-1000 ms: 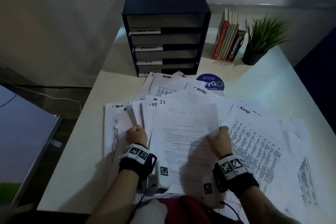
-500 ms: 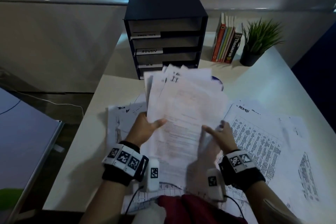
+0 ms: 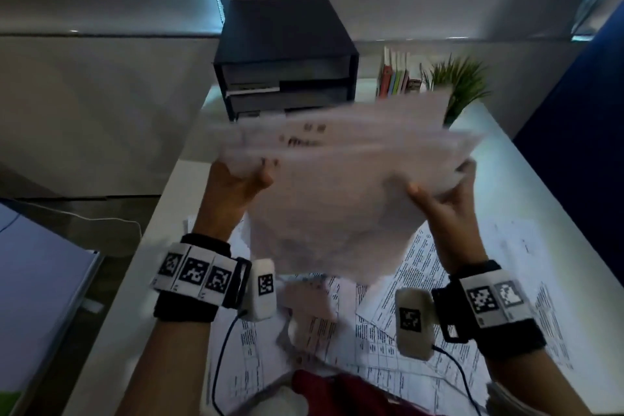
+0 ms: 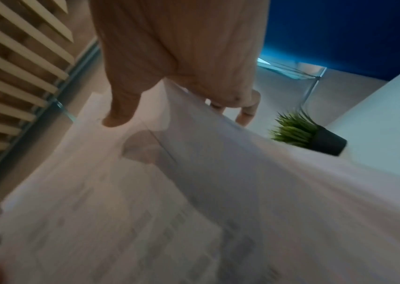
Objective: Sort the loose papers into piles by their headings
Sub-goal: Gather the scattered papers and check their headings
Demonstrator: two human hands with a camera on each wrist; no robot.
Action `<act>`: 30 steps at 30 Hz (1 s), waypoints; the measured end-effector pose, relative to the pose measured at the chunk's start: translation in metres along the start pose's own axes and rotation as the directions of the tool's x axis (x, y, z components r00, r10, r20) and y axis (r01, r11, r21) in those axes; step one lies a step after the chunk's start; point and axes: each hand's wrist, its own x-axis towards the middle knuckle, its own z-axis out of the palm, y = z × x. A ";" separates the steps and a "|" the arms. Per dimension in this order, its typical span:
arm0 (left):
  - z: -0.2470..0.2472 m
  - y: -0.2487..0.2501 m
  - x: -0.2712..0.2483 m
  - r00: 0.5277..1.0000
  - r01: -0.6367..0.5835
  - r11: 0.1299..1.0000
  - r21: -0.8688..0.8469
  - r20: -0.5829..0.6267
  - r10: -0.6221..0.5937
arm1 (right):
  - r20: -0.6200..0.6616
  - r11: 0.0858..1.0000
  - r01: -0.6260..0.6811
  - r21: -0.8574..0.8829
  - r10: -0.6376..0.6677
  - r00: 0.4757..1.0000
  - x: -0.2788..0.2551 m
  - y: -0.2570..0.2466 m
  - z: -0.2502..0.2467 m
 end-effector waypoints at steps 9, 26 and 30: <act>0.018 0.010 0.007 0.969 -0.199 0.976 -0.085 -0.166 0.183 | -0.113 0.960 0.248 -0.128 -0.263 0.958 0.012 -0.015 0.015; 0.019 -0.013 0.024 0.978 -0.135 0.931 -0.338 -0.199 0.069 | -0.068 0.974 0.107 -0.199 -0.122 0.990 0.032 0.017 0.003; 0.014 -0.019 0.031 0.988 -0.093 0.918 -0.387 -0.154 0.035 | -0.114 0.973 -0.081 -0.215 0.057 0.992 0.034 0.026 0.003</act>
